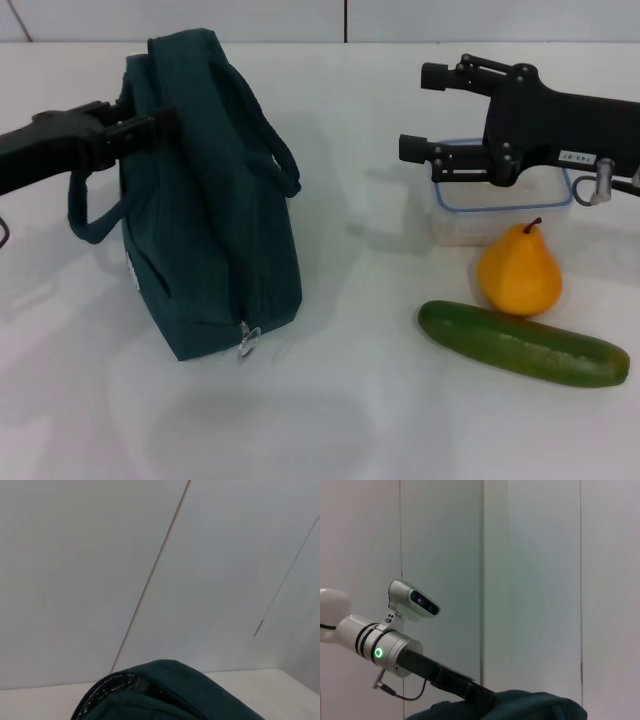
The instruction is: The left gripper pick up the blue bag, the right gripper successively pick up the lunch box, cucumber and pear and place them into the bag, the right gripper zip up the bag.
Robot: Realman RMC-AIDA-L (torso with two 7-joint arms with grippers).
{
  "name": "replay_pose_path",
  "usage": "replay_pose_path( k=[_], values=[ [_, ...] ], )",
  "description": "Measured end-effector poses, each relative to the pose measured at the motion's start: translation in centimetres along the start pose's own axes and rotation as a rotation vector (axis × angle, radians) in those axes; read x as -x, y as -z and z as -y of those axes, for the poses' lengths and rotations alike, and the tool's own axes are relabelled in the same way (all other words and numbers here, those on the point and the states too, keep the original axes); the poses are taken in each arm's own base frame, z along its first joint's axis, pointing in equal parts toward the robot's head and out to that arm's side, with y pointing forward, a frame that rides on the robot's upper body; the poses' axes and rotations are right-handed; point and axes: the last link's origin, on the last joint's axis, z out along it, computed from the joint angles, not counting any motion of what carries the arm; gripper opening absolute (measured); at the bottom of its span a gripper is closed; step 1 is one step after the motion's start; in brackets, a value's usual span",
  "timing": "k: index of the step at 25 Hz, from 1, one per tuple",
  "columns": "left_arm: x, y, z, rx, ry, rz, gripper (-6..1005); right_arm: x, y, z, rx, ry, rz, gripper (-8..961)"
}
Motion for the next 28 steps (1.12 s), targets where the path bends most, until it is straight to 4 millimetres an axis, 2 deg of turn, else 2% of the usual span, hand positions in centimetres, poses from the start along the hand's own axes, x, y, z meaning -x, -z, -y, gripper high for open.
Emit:
replay_pose_path(
  k=[7, 13, 18, 23, 28],
  values=[
    [0.5, -0.3, 0.1, 0.009, -0.022, 0.003, 607, -0.4, 0.4, -0.3, 0.0, 0.0, -0.005, 852],
    [0.9, -0.6, 0.2, 0.023, 0.005, -0.012, 366, -1.1, 1.0, -0.6, -0.018, -0.014, -0.011, 852],
    [0.9, -0.9, 0.2, 0.028, 0.008, -0.012, 236, -2.1, 1.3, -1.1, -0.067, -0.025, 0.01, 852],
    [0.3, -1.4, 0.0, 0.043, -0.01, -0.018, 64, -3.5, 2.1, -1.5, -0.177, -0.051, 0.063, 852],
    [-0.4, -2.5, -0.2, 0.071, -0.034, -0.022, 47, -4.8, 2.6, -1.6, -0.257, -0.152, 0.11, 852]
  ],
)
